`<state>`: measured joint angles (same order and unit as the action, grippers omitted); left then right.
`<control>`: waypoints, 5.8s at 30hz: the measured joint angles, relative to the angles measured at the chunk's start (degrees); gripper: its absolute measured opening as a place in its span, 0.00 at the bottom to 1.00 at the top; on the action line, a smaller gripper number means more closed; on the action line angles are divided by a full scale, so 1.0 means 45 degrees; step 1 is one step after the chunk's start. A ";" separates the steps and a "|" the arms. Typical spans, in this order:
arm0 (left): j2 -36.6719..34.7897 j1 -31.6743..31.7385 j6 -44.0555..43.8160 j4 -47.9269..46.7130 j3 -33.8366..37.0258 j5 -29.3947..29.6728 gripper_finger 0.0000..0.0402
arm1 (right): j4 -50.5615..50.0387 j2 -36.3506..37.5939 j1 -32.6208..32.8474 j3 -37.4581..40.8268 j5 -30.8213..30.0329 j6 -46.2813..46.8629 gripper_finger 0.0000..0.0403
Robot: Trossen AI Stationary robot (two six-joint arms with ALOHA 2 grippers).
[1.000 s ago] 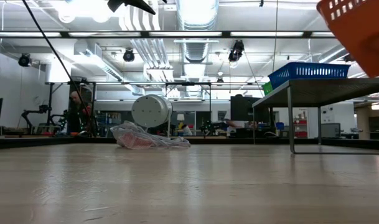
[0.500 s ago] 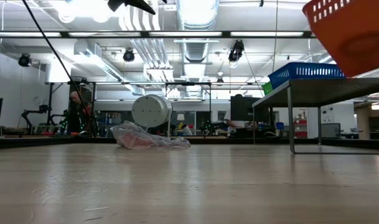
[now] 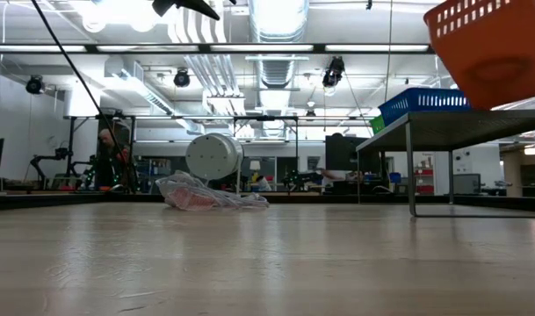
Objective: Pick & Place Office Desk Supplies
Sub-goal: Put the orange bin filled with spring keychains on the shelf, then return to Home Position
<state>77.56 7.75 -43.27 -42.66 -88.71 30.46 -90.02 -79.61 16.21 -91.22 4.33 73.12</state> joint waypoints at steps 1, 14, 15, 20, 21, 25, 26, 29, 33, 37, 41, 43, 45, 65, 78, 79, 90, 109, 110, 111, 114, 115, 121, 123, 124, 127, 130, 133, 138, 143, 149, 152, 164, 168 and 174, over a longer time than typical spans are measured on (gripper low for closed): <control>0.0000 0.0000 -0.0004 0.0011 -0.0004 0.0000 0.53 | 0.0000 0.0024 -0.0076 0.0005 -0.0024 -0.0054 0.03; 0.0000 0.0000 -0.0008 0.0006 0.0000 0.0000 0.53 | -0.0001 0.0169 -0.1072 0.1003 -0.0259 0.0124 0.03; 0.0000 -0.0002 -0.0010 0.0006 -0.0002 0.0000 0.53 | -0.0001 0.0165 -0.1096 0.1165 -0.0204 0.0363 0.03; -0.0001 0.0000 -0.0015 0.0006 0.0000 0.0000 0.53 | -0.0001 0.0164 -0.1148 0.1807 0.0006 0.1832 0.03; -0.0002 -0.0002 -0.0020 0.0006 -0.0002 -0.0002 0.53 | -0.0010 0.0164 -0.1148 0.1863 -0.0001 0.2075 0.03; -0.0005 -0.0001 -0.0039 0.0006 -0.0002 -0.0002 0.53 | -0.0004 0.0164 -0.1165 0.1909 -0.1242 0.2795 0.03; -0.0004 -0.0005 -0.0034 0.0006 0.0000 -0.0001 0.53 | -0.0005 0.0162 -0.1211 0.1899 -0.1644 0.2945 0.03; -0.0003 -0.0003 -0.0034 0.0006 -0.0002 -0.0004 0.53 | 0.0003 0.0159 -0.1321 0.1841 -0.2235 0.3263 0.03; -0.0005 0.0000 -0.0034 0.0006 -0.0002 -0.0005 0.53 | 0.0036 0.0107 -0.1483 0.1919 -0.2263 0.3345 0.03; -0.0003 -0.0005 -0.0034 0.0006 -0.0005 -0.0005 0.53 | 0.0089 -0.0318 -0.1708 0.1944 -0.2207 0.3289 0.03; -0.0005 -0.0005 -0.0034 0.0006 0.0000 -0.0005 0.53 | 0.0153 -0.1004 -0.2013 0.1933 -0.1623 0.2737 0.03; -0.0005 -0.0003 -0.0031 0.0006 -0.0002 -0.0005 0.53 | 0.0155 -0.1347 -0.2167 0.1933 -0.1615 0.2641 0.03; -0.0005 -0.0005 -0.0032 0.0006 0.0000 -0.0005 0.53 | 0.0134 -0.1617 -0.2324 0.1920 -0.1605 0.2482 0.03; -0.0005 -0.0004 -0.0010 0.0002 -0.0004 -0.0009 0.53 | 0.0354 -0.1725 -0.3361 0.0360 -0.2674 0.2033 0.03; -0.0005 -0.0005 -0.0015 0.0001 0.0000 -0.0007 0.53 | 0.0183 -0.2331 -0.3372 0.0797 -0.2622 0.2170 0.03; -0.0005 -0.0005 -0.0015 0.0001 0.0000 -0.0009 0.53 | 0.0182 -0.2403 -0.3372 0.0806 -0.2586 0.2191 0.03; -0.0005 -0.0005 -0.0029 -0.0008 0.0000 -0.0010 0.53 | 0.0194 -0.2517 -0.3367 0.0816 -0.2623 0.2089 0.03; -0.0005 -0.0005 -0.0029 -0.0008 0.0000 -0.0010 0.53 | 0.0189 -0.2517 -0.3367 0.0821 -0.2669 0.1890 0.03; -0.0005 -0.0004 -0.0029 -0.0008 -0.0001 -0.0013 0.53 | 0.0189 -0.2517 -0.3367 0.0821 -0.2669 0.1879 0.03; -0.0005 -0.0005 -0.0029 -0.0008 0.0000 -0.0011 0.53 | 0.0189 -0.2517 -0.3367 0.0821 -0.2669 0.1863 0.03; -0.0005 -0.0005 -0.0029 -0.0008 0.0000 -0.0010 0.53 | 0.0186 -0.2517 -0.3366 0.0821 -0.2671 0.1856 0.03; -0.0005 0.0000 -0.0027 -0.0008 0.0000 -0.0015 0.53 | 0.0183 -0.2517 -0.3367 0.0821 -0.2684 0.1856 0.03; -0.0005 -0.0005 -0.0029 -0.0008 -0.0005 -0.0015 0.53 | 0.0180 -0.2517 -0.3363 0.0821 -0.2824 0.1856 0.03; -0.0005 -0.0004 -0.0029 -0.0008 -0.0001 -0.0015 0.53 | 0.0180 -0.2517 -0.3363 0.0821 -0.2835 0.1856 0.03; -0.0005 -0.0003 -0.0029 -0.0008 -0.0002 -0.0015 0.53 | 0.0180 -0.2517 -0.3358 0.0821 -0.2850 0.1856 0.03; -0.0005 -0.0005 -0.0029 -0.0008 -0.0003 -0.0015 0.53 | 0.0202 -0.2517 -0.3358 0.0821 -0.2863 0.1758 0.03; -0.0005 -0.0005 -0.0029 -0.0008 -0.0001 -0.0015 0.53 | 0.0427 -0.2517 -0.3358 0.0826 -0.2939 0.1667 0.04; -0.0005 -0.0005 -0.0029 -0.0008 -0.0004 -0.0015 0.53 | 0.0649 -0.2517 -0.3358 0.0826 -0.3014 0.1348 0.06; -0.0005 -0.0005 -0.0029 -0.0008 -0.0004 -0.0015 0.53 | 0.0704 -0.2517 -0.3358 0.0826 -0.3014 0.1365 0.14; -0.0005 -0.0003 -0.0027 -0.0008 -0.0002 -0.0015 0.53 | 0.0680 -0.2517 -0.3358 0.0826 -0.3009 0.1370 0.20; -0.0005 0.0000 -0.0029 -0.0008 -0.0002 -0.0015 0.53 | 0.0675 -0.2517 -0.3358 0.0826 -0.3003 0.1370 0.25; -0.0005 -0.0005 -0.0029 -0.0008 0.0000 -0.0011 0.53 | 0.0661 -0.2517 -0.3358 0.0826 -0.2999 0.1375 0.27; -0.0005 -0.0003 -0.0027 -0.0008 0.0000 -0.0013 0.53 | 0.0729 -0.2517 -0.3367 0.0826 -0.2951 0.1375 0.33; -0.0005 -0.0001 -0.0025 -0.0008 -0.0005 -0.0014 0.53 | 0.0733 -0.2502 -0.3363 0.0826 -0.2951 0.1370 0.33; -0.0005 -0.0004 -0.0029 -0.0008 -0.0001 -0.0013 0.53 | 0.0715 -0.2390 -0.3320 0.0428 -0.3035 0.1298 0.33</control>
<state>77.54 7.73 -43.39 -42.70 -88.71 30.40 -86.80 -90.37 1.27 -89.29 -9.33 78.96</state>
